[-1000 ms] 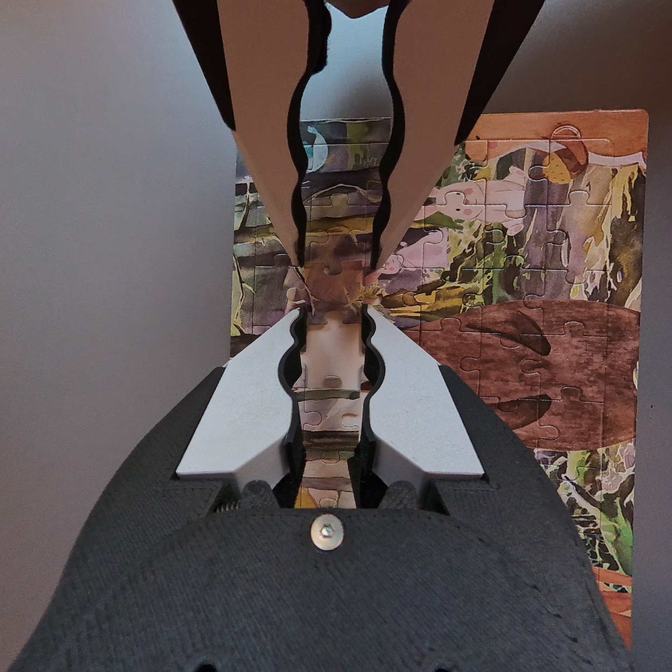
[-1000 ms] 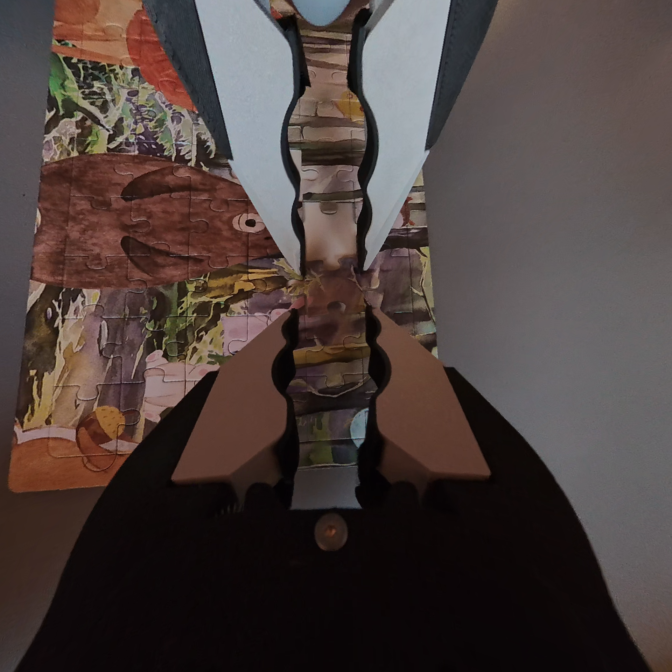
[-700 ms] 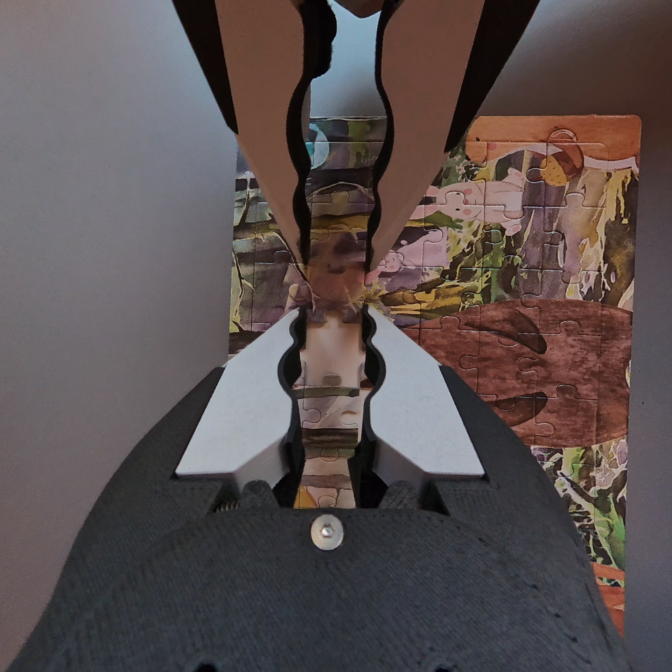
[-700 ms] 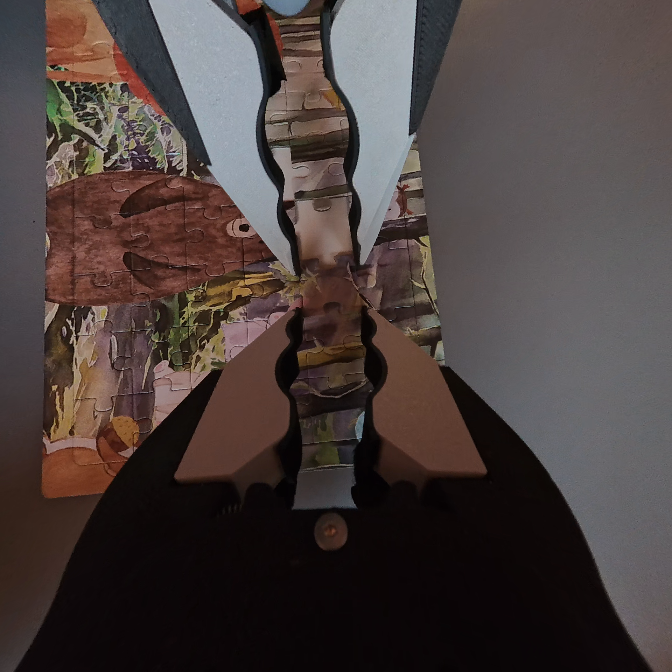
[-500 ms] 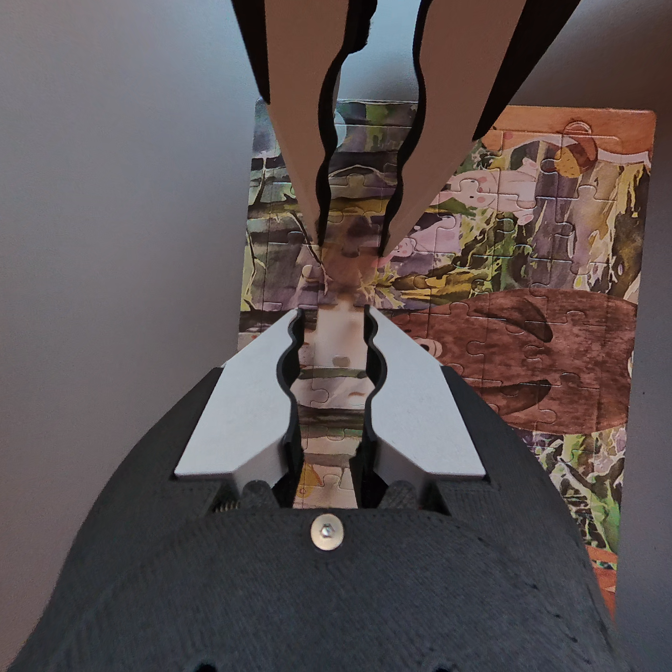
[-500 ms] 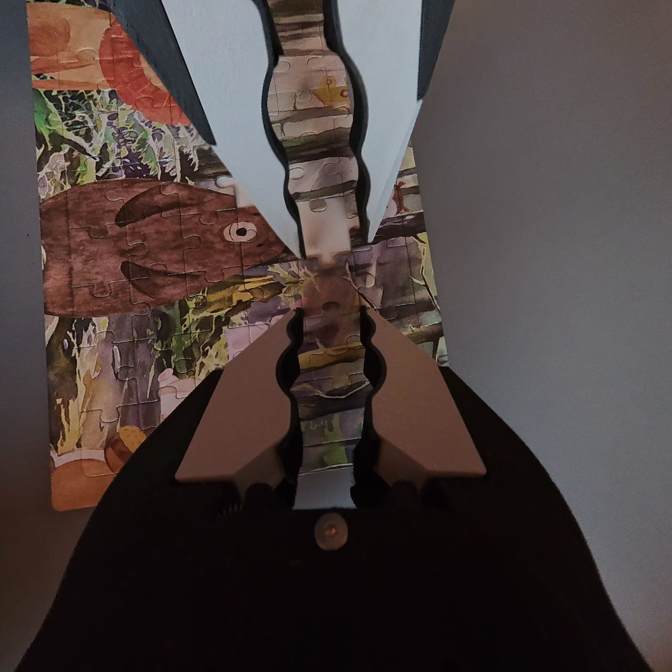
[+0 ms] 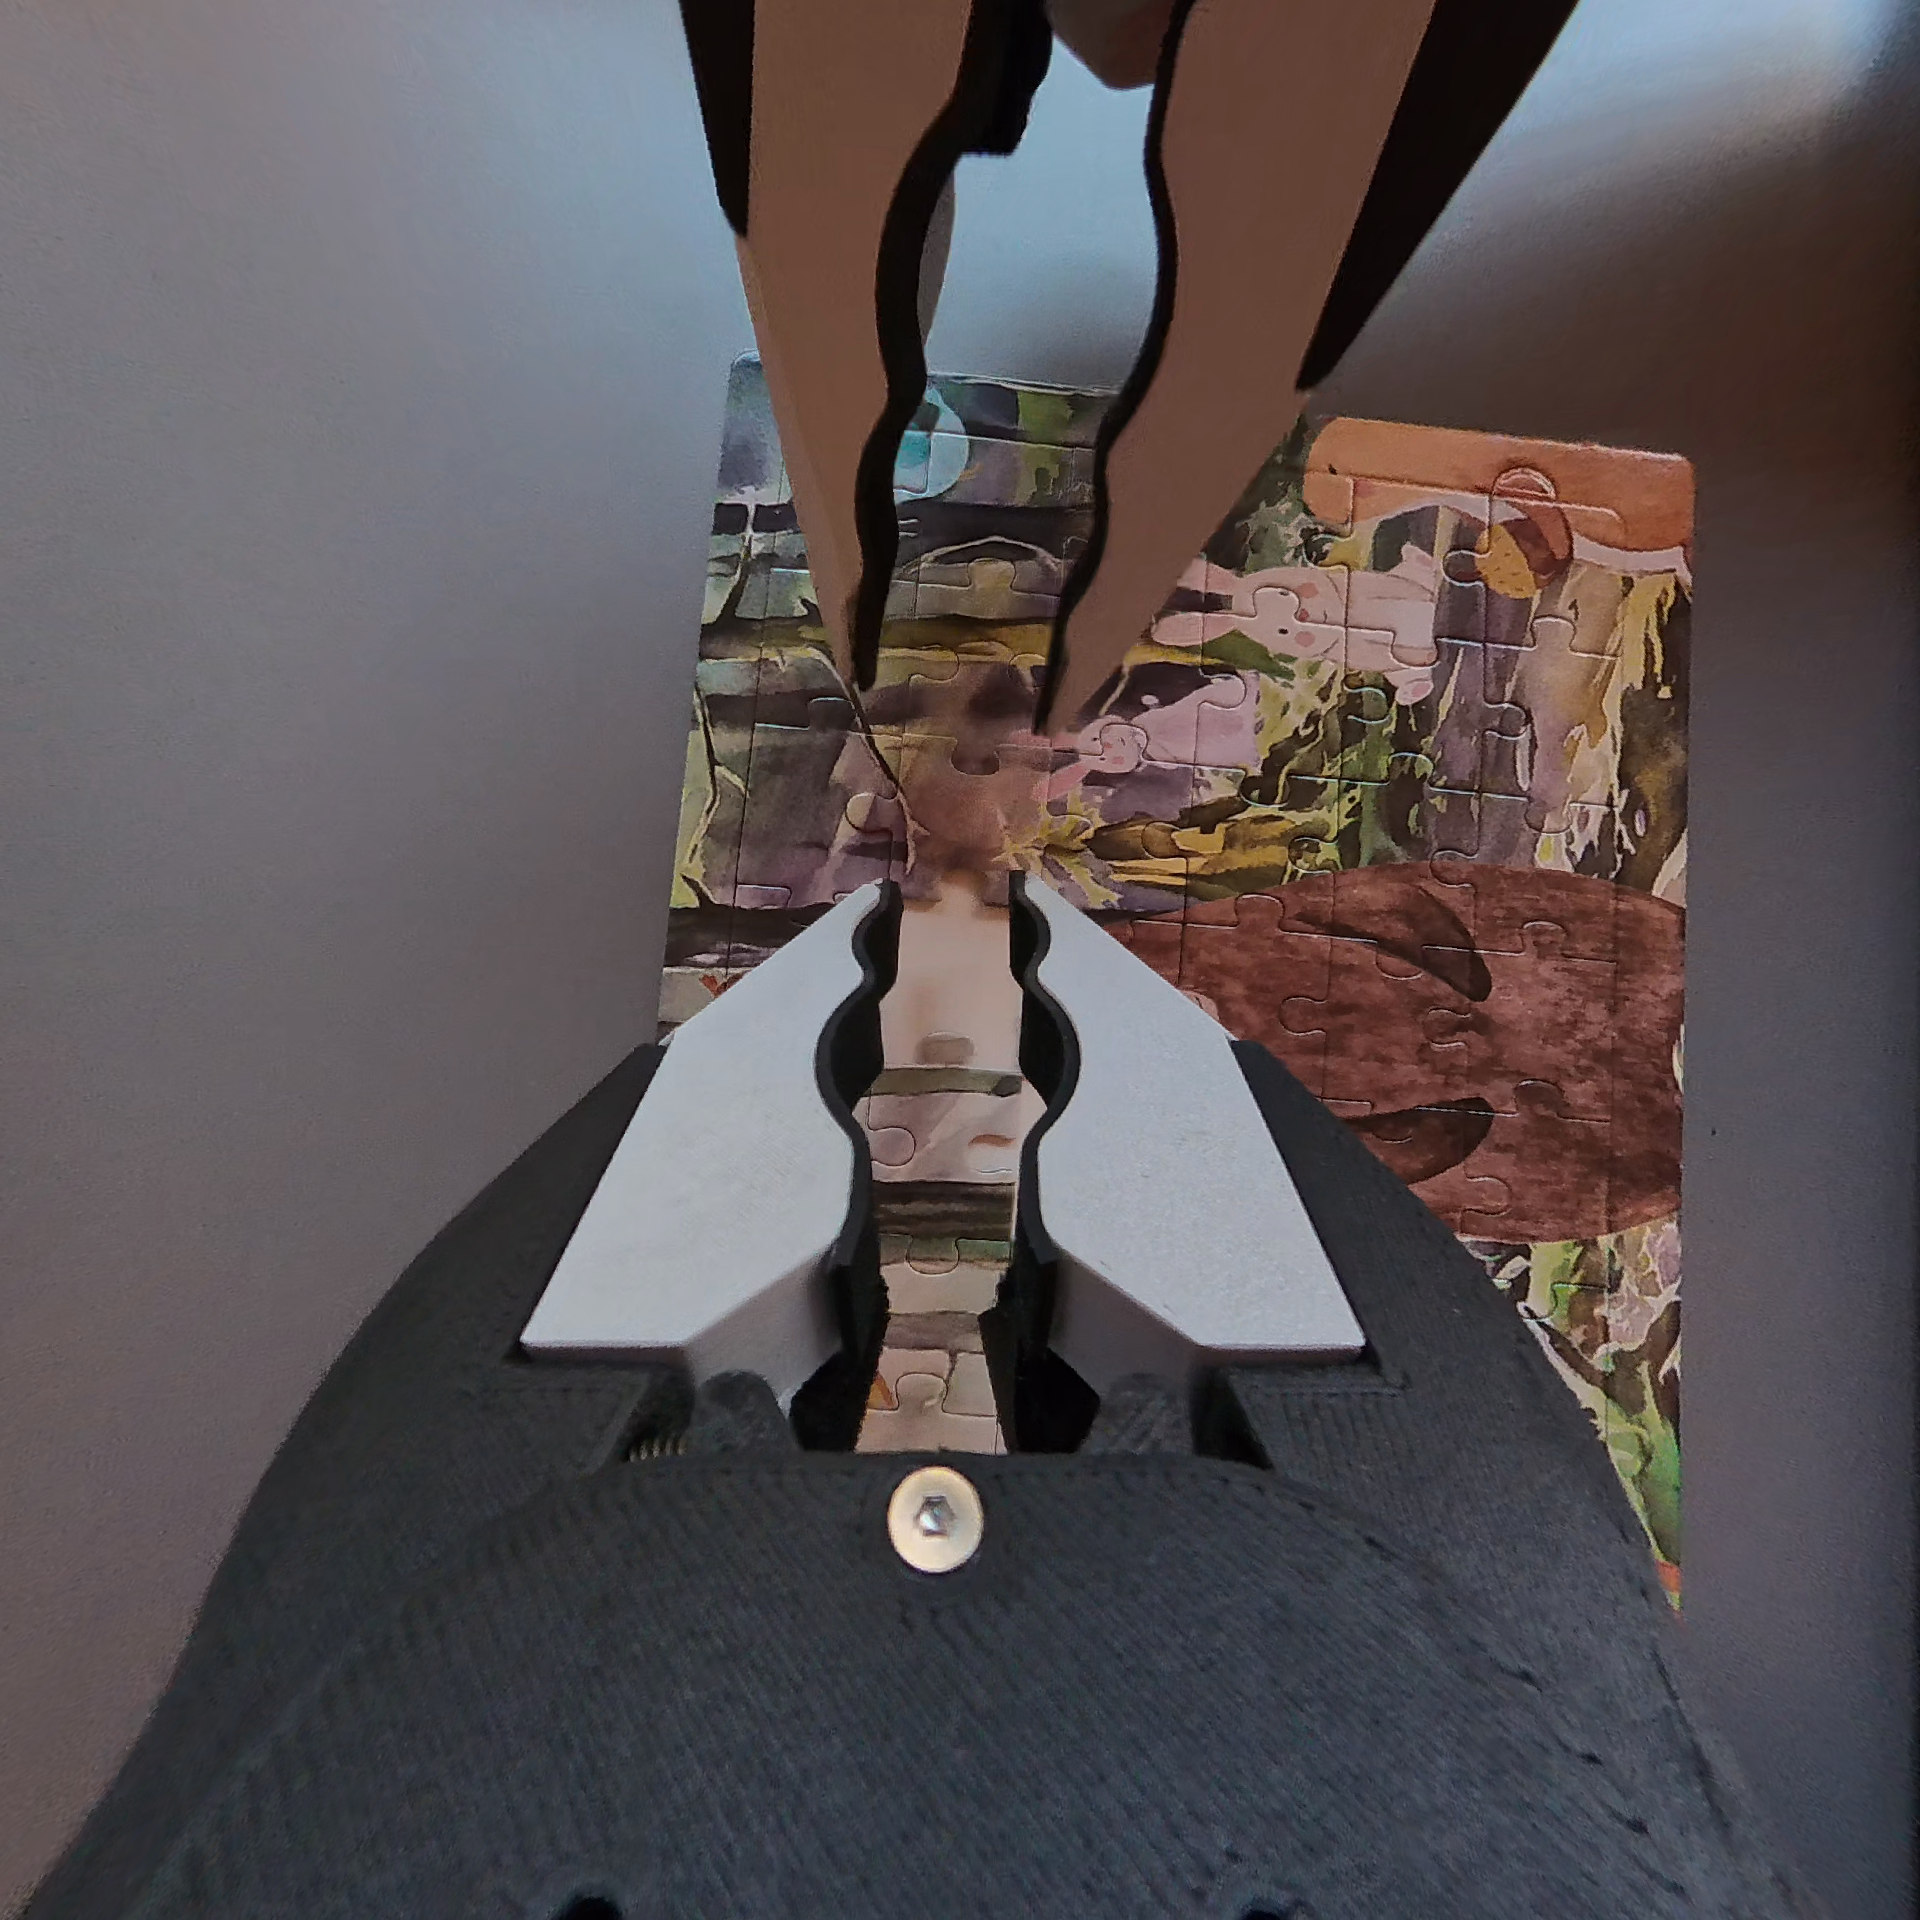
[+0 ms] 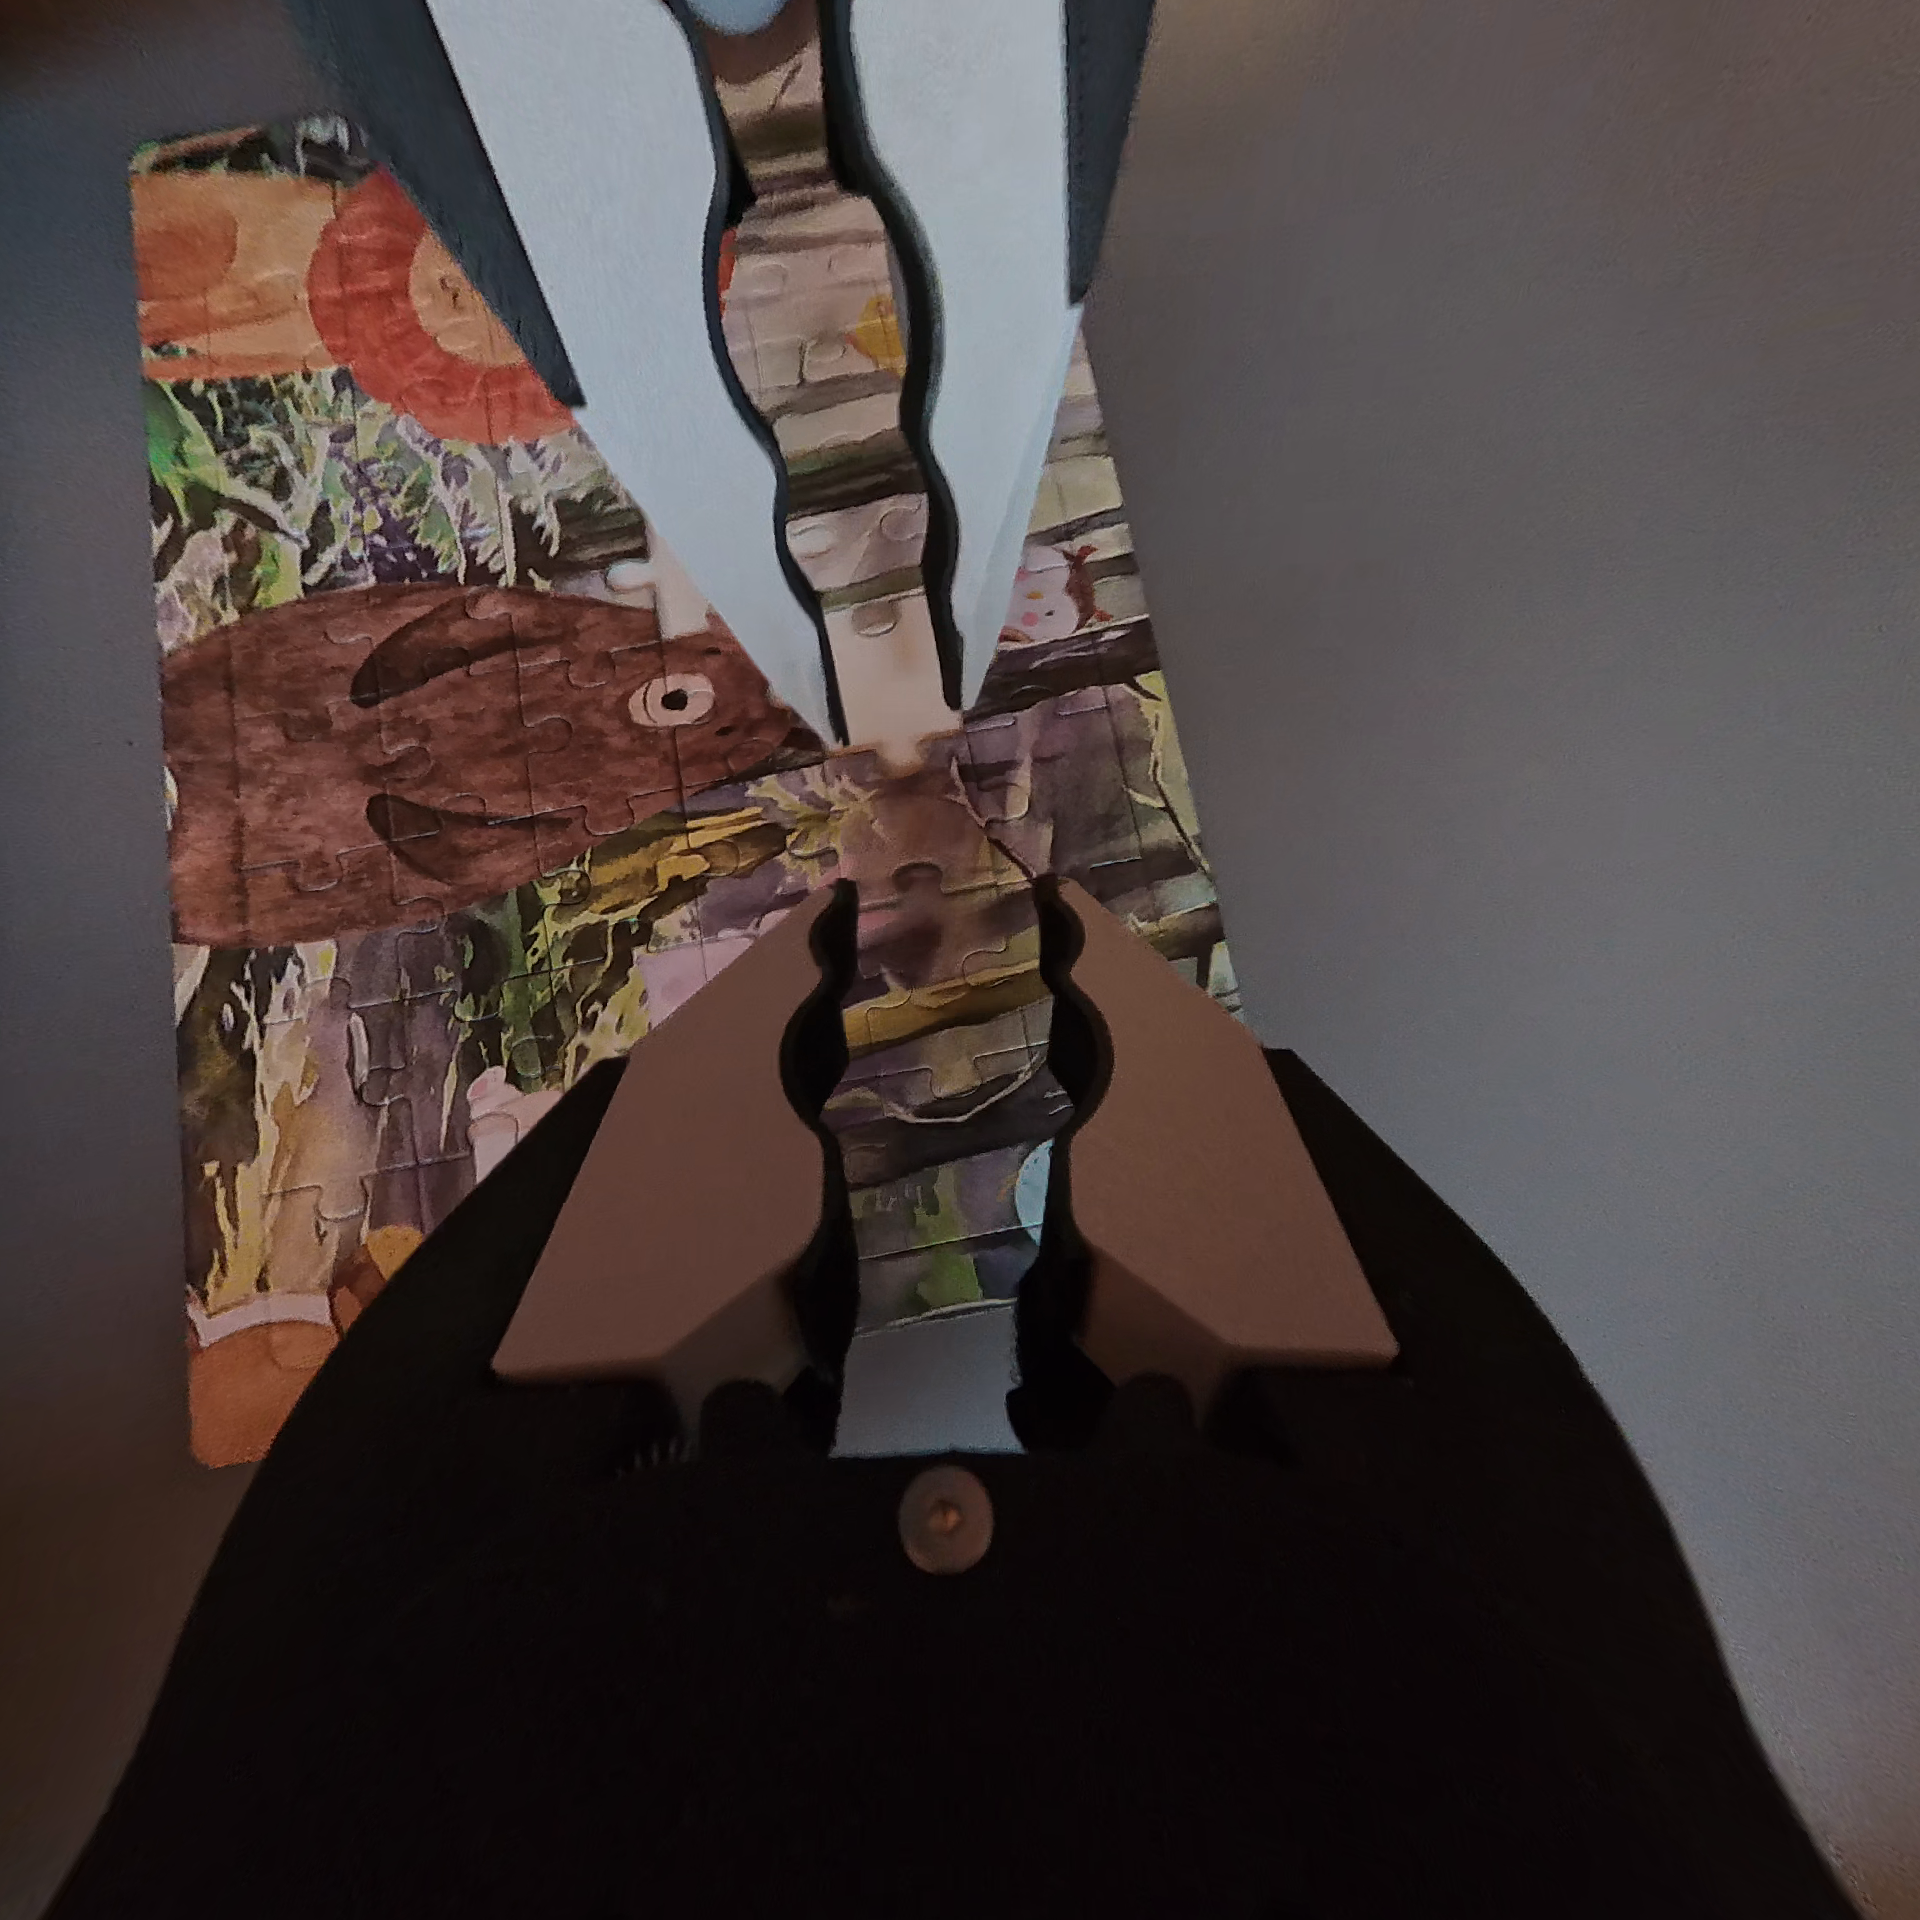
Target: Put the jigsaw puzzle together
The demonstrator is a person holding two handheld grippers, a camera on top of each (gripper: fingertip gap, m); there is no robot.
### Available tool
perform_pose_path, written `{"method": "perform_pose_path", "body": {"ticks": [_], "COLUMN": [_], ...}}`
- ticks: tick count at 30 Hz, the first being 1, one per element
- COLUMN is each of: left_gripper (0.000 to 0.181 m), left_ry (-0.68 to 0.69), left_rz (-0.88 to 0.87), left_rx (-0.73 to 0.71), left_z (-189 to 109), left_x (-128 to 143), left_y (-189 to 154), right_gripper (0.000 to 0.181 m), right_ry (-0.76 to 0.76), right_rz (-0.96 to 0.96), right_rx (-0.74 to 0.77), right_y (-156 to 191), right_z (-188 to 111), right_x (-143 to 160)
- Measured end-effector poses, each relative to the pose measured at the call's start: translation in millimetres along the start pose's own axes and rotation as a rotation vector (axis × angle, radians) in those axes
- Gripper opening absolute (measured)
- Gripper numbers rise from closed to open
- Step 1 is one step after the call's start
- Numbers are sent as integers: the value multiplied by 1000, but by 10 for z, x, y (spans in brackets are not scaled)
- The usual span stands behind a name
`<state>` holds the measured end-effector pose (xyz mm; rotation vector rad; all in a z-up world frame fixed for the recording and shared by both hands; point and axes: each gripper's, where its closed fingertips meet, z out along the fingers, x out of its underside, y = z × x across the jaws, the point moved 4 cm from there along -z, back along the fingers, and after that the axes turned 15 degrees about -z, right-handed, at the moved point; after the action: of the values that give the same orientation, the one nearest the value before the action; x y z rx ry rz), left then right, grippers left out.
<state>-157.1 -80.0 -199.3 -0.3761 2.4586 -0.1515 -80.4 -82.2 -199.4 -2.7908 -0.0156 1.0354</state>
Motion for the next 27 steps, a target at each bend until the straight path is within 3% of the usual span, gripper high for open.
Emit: {"method": "perform_pose_path", "body": {"ticks": [3,7,18,27], "left_gripper": [17,16,14,14], "left_ry": [1,12,18,11], "left_rz": [-4,-2,5,11], "left_rx": [2,0,-16,-24], "left_z": [9,46,107,142], "left_x": [5,17,21,-17], "left_y": [10,8,35,20], "right_gripper": [19,3,0,0], "right_ry": [-101,-122,-51,-80], "right_rz": [85,100,86,80], "right_rx": [-1,19,3,12], "right_y": [-28,-43,-4,14], "right_z": [-17,57,144,137], "right_x": [-82,-95,36,76]}}
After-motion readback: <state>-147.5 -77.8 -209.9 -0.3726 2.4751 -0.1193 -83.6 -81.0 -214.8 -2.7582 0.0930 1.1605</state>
